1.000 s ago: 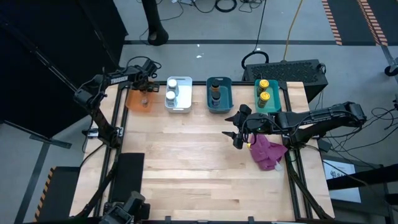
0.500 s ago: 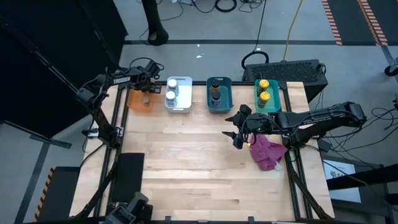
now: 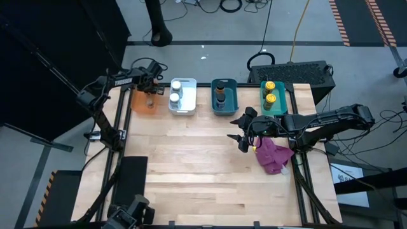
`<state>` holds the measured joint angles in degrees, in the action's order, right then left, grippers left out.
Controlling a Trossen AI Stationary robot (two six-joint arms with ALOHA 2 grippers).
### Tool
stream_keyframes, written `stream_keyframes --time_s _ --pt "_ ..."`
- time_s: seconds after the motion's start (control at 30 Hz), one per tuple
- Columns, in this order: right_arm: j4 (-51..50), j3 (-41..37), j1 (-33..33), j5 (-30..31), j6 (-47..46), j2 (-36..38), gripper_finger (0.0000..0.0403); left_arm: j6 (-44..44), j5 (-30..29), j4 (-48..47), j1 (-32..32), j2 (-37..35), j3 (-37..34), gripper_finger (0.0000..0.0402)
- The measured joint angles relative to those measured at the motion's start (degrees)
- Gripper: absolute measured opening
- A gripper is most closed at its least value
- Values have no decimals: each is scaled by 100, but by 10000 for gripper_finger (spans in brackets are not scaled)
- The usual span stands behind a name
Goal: Sort spices by type
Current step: Put the brown seasoning bottle into the orange bin
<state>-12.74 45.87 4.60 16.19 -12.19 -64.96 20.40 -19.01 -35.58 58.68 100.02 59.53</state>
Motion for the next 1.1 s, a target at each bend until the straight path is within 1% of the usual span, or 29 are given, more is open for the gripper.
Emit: stream_keyframes --time_s 0.37,0.73,1.1 --pt "1 0 0 0 2 1 267 -346 106 -247 191 -183 -12 155" --pt "1 0 0 1 3 1 267 -593 99 -361 196 -229 11 155" --pt "1 0 0 1 4 -1 267 -739 99 -453 194 -997 26 157"
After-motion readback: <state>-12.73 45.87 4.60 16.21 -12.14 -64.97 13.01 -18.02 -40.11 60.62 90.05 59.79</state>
